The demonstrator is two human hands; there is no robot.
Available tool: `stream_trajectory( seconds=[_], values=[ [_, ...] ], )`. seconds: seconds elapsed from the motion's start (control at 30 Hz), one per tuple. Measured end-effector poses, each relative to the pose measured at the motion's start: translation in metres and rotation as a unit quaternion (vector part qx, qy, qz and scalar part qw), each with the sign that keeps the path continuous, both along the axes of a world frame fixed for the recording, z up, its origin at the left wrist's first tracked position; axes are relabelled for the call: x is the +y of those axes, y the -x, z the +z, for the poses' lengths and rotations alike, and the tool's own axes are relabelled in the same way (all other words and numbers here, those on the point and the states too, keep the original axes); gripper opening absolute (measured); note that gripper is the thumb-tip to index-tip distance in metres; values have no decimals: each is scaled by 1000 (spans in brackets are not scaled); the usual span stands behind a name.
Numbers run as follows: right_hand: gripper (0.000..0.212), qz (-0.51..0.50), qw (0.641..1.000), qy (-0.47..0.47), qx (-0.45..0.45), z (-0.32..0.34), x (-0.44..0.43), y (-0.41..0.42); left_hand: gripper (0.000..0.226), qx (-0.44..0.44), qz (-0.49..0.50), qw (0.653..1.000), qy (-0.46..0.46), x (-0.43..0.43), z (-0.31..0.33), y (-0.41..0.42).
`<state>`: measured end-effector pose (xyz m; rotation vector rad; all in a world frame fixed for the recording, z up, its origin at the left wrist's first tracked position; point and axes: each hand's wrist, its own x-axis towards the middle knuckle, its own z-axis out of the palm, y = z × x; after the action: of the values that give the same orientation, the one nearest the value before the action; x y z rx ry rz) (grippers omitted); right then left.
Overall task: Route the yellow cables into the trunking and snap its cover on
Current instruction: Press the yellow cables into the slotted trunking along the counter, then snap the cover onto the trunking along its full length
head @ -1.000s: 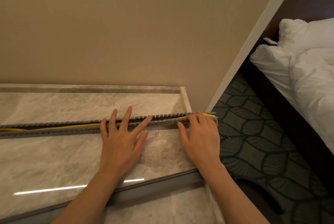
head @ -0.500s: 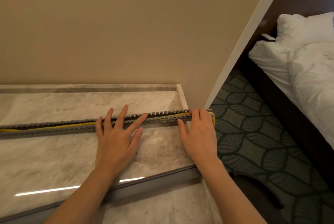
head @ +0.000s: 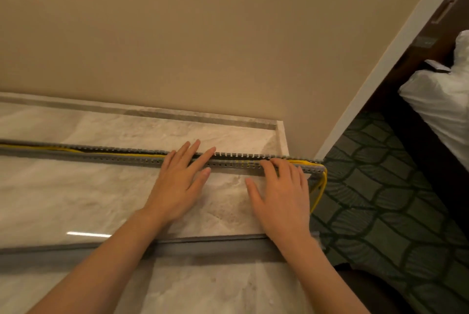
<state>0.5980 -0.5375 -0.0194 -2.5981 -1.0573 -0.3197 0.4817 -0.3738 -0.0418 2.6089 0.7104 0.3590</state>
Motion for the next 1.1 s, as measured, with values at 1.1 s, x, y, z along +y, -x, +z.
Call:
stream_trajectory(
  seconds=[1.1],
  values=[
    [48,416,903,54,93,26,204,513,51,101,208,972,36,57,55,563]
  ],
)
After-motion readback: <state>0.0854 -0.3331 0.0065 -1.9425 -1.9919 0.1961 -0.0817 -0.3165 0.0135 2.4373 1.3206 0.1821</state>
